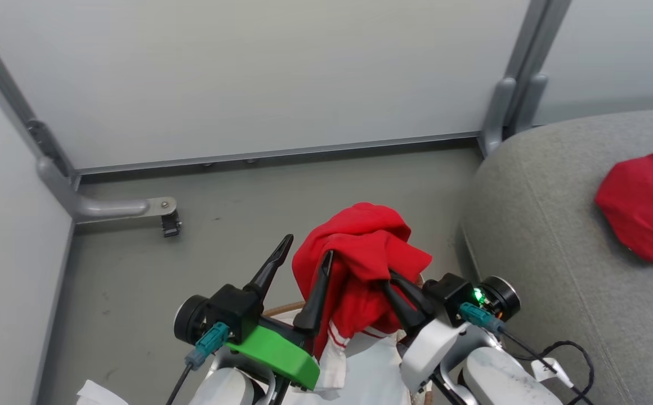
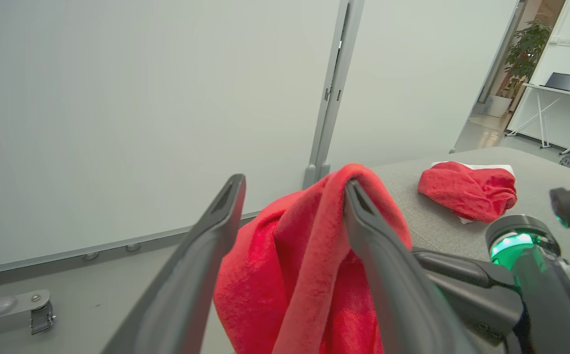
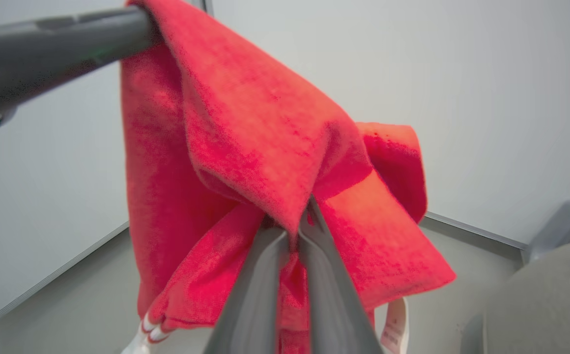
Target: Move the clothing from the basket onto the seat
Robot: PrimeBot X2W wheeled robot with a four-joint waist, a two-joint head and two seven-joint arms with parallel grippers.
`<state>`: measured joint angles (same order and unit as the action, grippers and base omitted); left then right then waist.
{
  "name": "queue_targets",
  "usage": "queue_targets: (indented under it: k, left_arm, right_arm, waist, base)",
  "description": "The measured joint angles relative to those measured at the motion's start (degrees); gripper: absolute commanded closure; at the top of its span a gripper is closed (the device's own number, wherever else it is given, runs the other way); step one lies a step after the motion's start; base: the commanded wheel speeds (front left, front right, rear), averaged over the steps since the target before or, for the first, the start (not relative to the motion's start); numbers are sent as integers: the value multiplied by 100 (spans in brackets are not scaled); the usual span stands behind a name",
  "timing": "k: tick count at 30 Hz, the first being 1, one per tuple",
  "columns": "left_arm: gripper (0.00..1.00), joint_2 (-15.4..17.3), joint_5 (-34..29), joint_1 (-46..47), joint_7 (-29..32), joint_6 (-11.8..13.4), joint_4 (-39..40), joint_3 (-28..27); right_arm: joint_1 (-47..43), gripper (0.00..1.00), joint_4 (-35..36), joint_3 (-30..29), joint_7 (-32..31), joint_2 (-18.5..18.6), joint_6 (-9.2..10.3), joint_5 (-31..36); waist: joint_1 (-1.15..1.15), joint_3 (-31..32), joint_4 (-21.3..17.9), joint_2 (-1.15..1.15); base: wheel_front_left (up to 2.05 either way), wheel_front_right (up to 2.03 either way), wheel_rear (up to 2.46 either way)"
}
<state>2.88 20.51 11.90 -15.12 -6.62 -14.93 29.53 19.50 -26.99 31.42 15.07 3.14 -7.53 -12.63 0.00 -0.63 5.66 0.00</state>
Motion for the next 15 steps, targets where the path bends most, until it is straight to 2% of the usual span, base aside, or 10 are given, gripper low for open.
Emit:
queue_targets:
  k: [7,15]
  left_arm:
    - [0,-4,-33,-81,0,-7,-14,-254]
    - [0,-12,-45,-60,0,-41,-65,-267]
  right_arm:
    - [-248,100,433,-425,0,192,0,3]
    - [-269,100,728,-728,1,435,0,26]
  waist:
    - [0,-76,-910,0]
    - [0,-243,-2021,0]
  base:
    - [0,0,0]
    - [0,0,0]
